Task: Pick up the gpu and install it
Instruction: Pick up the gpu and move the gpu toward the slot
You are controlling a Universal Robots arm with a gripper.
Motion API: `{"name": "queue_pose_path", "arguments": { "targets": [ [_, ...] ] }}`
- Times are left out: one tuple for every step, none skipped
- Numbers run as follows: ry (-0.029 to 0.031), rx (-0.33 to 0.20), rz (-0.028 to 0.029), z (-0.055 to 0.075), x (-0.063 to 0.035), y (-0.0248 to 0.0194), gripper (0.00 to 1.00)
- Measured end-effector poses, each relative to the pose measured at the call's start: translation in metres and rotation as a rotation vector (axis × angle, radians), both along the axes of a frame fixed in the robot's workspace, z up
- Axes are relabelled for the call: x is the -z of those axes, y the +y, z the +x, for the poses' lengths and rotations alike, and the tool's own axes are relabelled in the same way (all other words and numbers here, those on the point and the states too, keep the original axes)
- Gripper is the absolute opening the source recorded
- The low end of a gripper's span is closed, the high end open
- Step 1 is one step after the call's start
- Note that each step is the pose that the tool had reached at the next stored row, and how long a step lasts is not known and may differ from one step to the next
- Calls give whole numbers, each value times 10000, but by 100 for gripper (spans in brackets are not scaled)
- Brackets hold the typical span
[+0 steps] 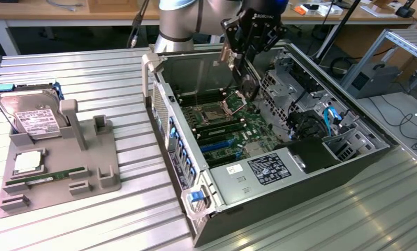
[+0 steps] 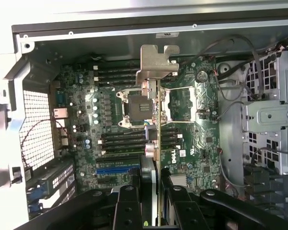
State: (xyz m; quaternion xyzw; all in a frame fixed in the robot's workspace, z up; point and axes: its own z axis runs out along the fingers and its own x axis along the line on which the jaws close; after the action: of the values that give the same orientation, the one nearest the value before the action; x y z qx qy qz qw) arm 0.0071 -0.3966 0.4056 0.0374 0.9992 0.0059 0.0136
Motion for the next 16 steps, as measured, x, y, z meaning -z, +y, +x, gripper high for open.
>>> {"name": "queue_pose_path", "arguments": {
  "targets": [
    [-1, 1, 0, 22, 6, 0, 27],
    [-1, 1, -1, 45, 12, 0, 27],
    [-1, 1, 0, 64, 18, 0, 27],
    [0, 1, -1, 84, 24, 0, 27],
    [-1, 0, -1, 100, 28, 0, 27],
    [0, 0, -1, 115, 33, 0, 27],
    [0, 1, -1, 124, 35, 0, 27],
    [-1, 1, 0, 136, 39, 0, 27],
    [-1, 1, 0, 143, 42, 0, 27],
    [0, 1, -1, 154, 46, 0, 27],
    [-1, 1, -1, 164, 50, 0, 27],
    [-1, 1, 0, 177, 55, 0, 27],
    [0, 1, 0, 188, 59, 0, 27],
    [0, 0, -1, 211, 67, 0, 27],
    [0, 1, -2, 222, 71, 0, 27],
    [0, 1, -1, 232, 75, 0, 27]
  ]
}}
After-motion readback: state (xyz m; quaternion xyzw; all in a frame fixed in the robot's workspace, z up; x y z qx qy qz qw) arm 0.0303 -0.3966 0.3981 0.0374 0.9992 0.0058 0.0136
